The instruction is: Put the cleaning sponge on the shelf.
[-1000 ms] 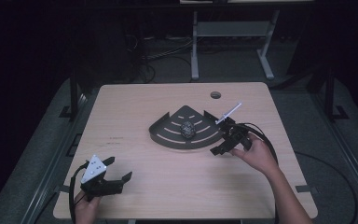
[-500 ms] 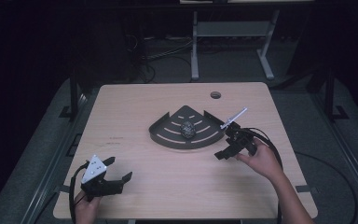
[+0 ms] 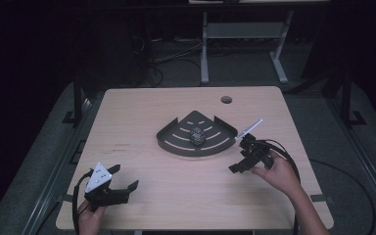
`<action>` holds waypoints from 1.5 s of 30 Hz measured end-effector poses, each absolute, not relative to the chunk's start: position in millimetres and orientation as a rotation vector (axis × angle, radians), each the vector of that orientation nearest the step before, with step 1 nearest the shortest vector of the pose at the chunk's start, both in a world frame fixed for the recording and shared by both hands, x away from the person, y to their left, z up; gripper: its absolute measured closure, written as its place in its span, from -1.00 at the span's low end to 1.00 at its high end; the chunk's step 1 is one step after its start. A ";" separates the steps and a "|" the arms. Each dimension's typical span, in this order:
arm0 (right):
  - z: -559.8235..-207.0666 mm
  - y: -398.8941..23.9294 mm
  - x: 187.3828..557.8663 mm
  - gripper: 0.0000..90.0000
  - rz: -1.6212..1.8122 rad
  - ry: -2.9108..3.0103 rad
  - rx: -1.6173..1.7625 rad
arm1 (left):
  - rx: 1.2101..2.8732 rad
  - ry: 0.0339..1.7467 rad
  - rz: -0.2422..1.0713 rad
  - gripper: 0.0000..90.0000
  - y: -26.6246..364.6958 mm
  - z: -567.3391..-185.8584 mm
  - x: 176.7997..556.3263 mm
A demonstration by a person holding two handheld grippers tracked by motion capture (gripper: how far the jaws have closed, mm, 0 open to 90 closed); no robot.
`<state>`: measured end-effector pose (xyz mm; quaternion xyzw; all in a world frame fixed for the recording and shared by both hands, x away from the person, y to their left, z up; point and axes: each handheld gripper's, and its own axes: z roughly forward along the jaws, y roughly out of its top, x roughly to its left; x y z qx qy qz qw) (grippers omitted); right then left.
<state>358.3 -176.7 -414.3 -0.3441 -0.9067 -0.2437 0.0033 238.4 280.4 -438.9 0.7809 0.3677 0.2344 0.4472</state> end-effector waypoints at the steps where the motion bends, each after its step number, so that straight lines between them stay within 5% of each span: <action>1: -414.5 -177.5 357.2 -0.67 -0.775 -2.845 -1.075 | 1.935 0.910 0.580 -0.71 280.6 -438.9 238.5; 45: -435.4 -210.6 309.5 -0.68 -0.837 -2.823 -1.137 | 1.932 0.907 0.580 -0.70 279.9 -439.2 237.4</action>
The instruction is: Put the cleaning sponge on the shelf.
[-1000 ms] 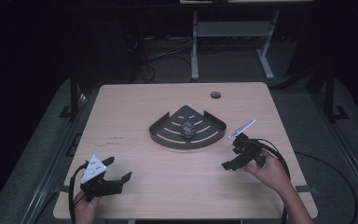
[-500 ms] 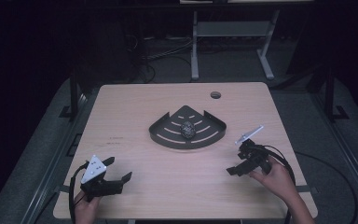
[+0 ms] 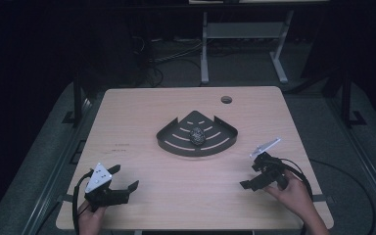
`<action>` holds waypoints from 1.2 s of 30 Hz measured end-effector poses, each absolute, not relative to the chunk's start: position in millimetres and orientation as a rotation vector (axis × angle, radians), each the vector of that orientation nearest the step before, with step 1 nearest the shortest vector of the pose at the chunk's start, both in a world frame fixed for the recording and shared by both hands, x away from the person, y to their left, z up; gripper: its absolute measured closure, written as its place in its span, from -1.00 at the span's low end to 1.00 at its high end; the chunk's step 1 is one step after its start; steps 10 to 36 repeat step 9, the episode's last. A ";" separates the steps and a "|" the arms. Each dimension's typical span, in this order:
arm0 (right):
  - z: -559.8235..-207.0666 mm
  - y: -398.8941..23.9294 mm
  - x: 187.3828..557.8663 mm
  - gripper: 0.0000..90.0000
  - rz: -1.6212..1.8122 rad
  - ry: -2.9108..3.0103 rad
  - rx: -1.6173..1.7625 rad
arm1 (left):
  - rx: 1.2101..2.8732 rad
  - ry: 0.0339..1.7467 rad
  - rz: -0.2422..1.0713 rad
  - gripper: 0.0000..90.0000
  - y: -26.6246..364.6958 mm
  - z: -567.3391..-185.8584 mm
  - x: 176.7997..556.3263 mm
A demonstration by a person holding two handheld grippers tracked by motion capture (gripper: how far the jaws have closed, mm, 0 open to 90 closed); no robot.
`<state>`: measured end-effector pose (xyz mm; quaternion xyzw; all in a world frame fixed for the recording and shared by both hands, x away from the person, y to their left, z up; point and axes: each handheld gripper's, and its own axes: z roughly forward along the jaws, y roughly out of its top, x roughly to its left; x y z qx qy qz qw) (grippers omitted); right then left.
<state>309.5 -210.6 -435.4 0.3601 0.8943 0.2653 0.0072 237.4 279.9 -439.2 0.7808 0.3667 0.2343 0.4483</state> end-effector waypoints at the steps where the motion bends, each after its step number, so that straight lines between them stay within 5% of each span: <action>1: -435.1 -210.4 308.3 -0.68 0.833 2.793 1.119 | 1.933 0.908 0.578 -0.71 279.8 -439.4 237.6; 36: -436.6 -209.9 294.8 -0.68 0.854 2.767 1.105 | 1.931 0.911 0.577 -0.70 281.7 -439.6 237.7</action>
